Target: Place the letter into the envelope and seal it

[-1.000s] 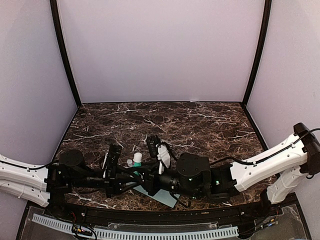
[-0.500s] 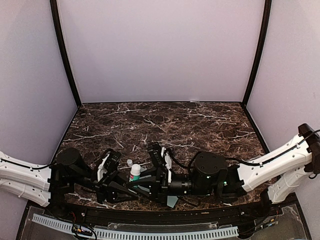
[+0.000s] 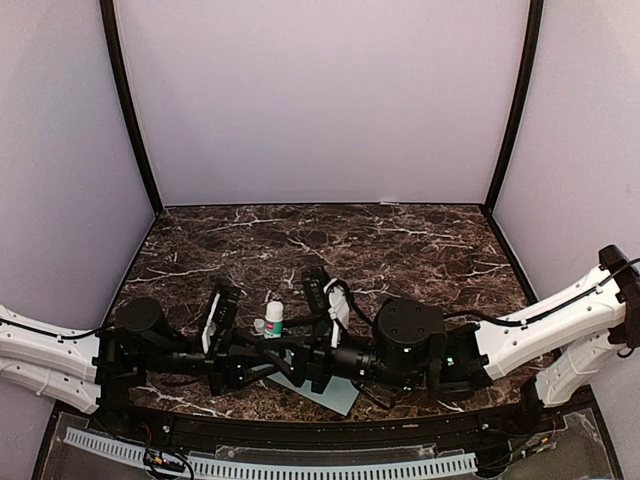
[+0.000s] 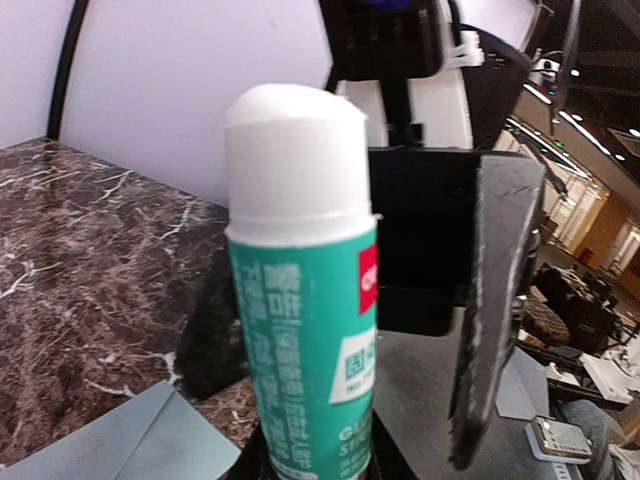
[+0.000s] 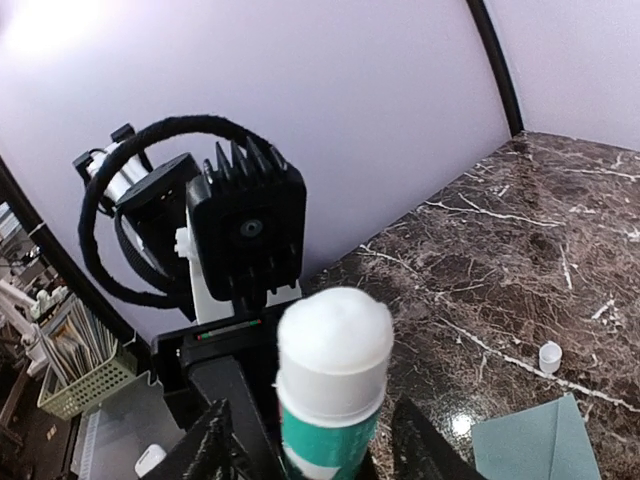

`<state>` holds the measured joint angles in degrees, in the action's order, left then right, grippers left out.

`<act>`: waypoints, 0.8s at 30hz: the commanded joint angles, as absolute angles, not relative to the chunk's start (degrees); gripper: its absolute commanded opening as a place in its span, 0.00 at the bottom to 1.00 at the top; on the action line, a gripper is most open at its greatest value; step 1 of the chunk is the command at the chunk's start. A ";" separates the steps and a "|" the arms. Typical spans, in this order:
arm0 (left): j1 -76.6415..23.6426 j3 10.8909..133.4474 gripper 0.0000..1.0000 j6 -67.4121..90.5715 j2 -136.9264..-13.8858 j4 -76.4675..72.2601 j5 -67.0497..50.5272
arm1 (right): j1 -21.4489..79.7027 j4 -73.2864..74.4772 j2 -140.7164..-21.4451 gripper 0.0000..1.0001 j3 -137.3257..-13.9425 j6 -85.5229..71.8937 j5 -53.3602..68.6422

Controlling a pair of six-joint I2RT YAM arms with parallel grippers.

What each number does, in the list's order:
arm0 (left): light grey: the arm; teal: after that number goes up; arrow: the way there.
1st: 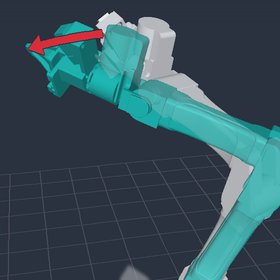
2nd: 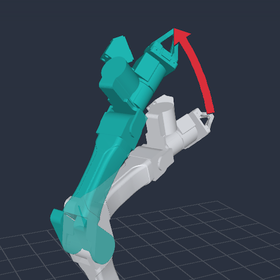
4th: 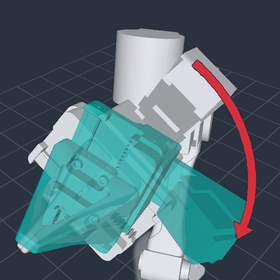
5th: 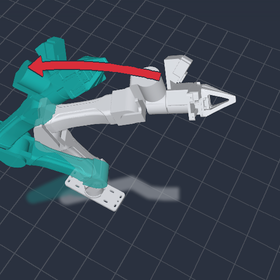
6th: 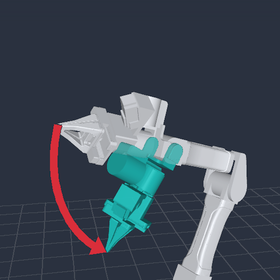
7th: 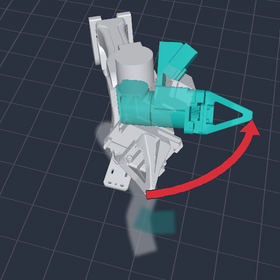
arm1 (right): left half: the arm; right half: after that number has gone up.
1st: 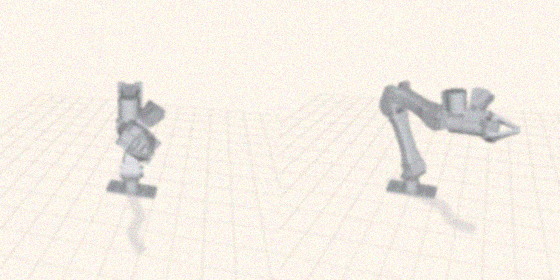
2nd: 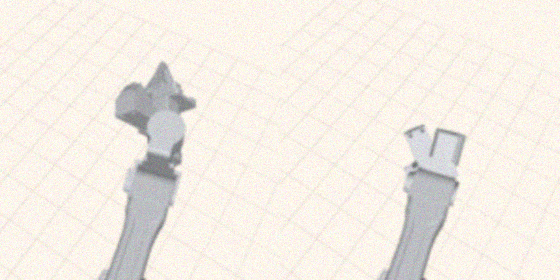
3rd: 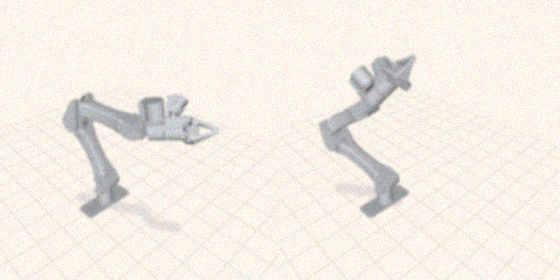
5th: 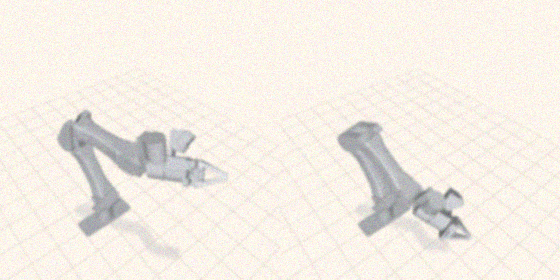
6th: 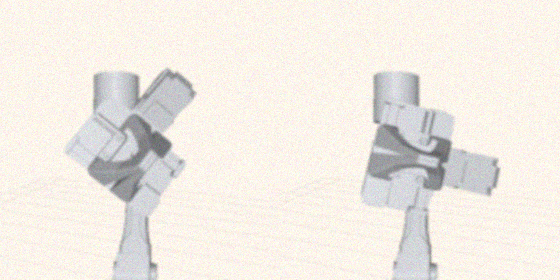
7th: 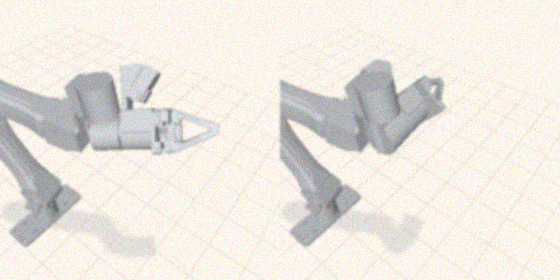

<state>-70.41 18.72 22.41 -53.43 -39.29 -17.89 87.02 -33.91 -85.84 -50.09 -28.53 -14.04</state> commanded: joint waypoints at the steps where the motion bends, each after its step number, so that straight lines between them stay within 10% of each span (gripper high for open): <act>1: -70.66 20.36 0.01 20.64 -53.78 -36.61 -6.57 | 88.80 -31.90 -87.84 0.43 -54.96 -31.16 -25.75; 14: -70.66 20.95 0.00 20.58 -55.77 -36.91 -6.29 | 89.72 -25.00 -93.00 0.00 -60.53 -35.90 -32.60; 24: -70.66 18.58 0.01 23.84 -54.71 -50.48 -34.68 | 88.69 -38.22 -87.87 0.00 -51.78 -23.66 -7.86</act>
<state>-70.48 18.90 22.13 -55.92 -38.28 -17.76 88.55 -31.55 -89.30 -53.56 -28.97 -22.55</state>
